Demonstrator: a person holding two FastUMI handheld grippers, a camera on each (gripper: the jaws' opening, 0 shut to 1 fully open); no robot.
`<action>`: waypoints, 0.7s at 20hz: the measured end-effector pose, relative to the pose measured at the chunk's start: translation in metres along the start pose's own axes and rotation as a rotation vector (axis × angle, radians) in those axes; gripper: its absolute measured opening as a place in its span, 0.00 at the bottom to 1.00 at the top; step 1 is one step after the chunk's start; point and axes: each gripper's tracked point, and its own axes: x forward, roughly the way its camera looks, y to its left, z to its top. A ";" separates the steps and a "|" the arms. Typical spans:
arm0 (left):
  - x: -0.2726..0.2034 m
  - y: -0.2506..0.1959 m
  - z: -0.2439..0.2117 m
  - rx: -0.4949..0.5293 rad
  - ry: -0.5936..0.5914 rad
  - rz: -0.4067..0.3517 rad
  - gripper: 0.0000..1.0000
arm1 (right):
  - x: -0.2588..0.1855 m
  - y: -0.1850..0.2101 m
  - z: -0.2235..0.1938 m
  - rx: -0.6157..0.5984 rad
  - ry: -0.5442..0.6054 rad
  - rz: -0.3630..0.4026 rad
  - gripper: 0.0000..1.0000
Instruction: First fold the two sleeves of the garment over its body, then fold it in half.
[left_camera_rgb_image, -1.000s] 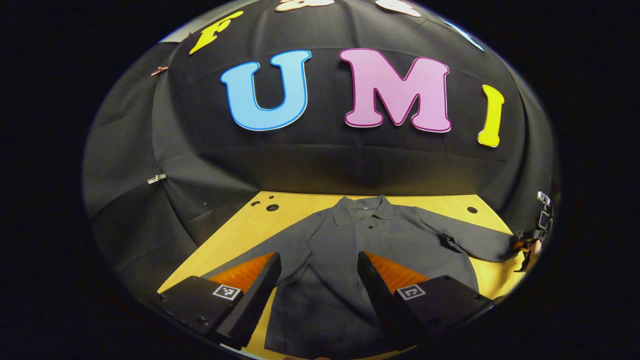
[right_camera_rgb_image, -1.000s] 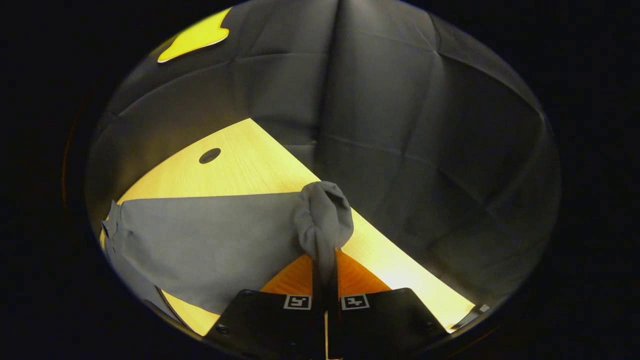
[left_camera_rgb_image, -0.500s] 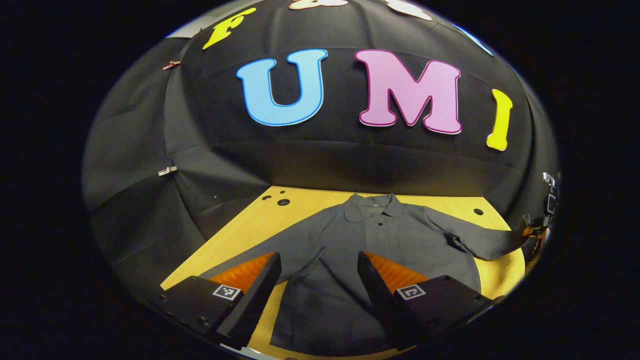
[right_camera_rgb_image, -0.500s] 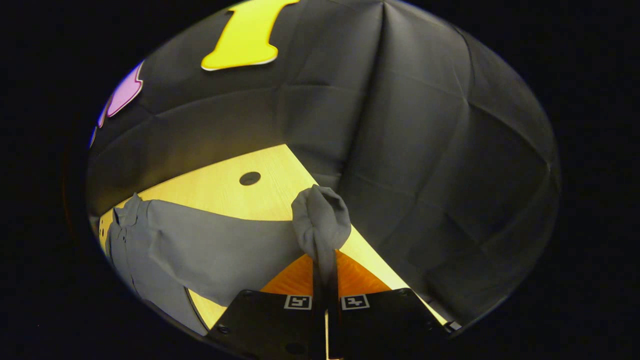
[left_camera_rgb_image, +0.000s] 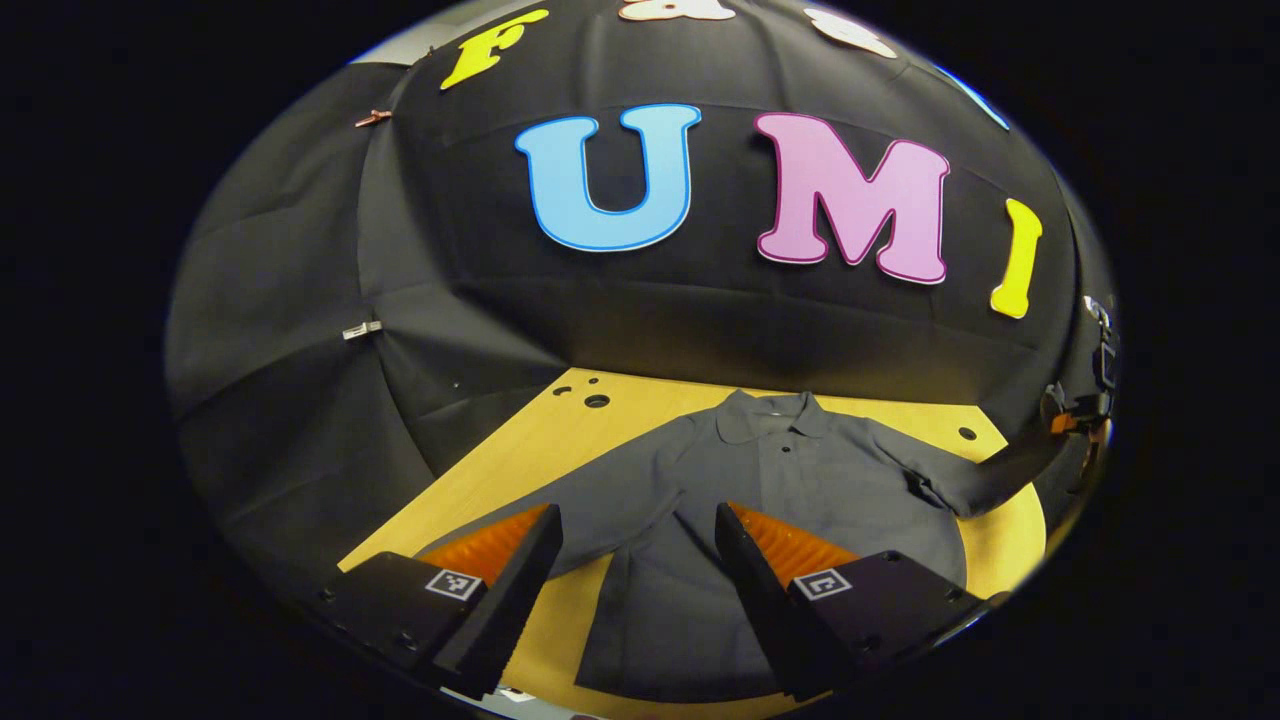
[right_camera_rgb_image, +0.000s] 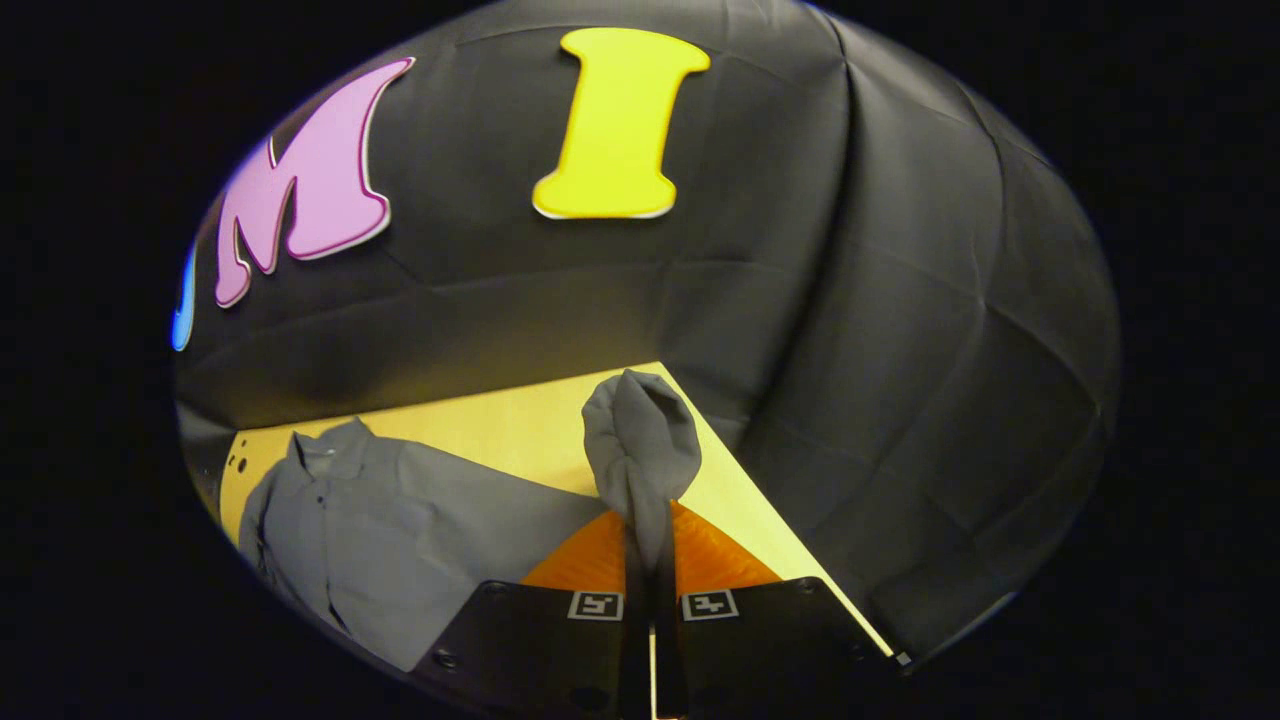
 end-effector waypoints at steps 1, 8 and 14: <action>-0.002 0.005 0.002 0.012 -0.010 0.008 0.97 | -0.001 0.015 0.005 -0.010 -0.007 0.022 0.07; -0.017 0.028 -0.012 -0.020 -0.001 0.024 0.97 | -0.029 0.127 0.043 -0.091 -0.054 0.214 0.06; -0.029 0.059 -0.034 -0.057 0.029 0.077 0.97 | -0.049 0.234 0.050 -0.200 -0.073 0.365 0.06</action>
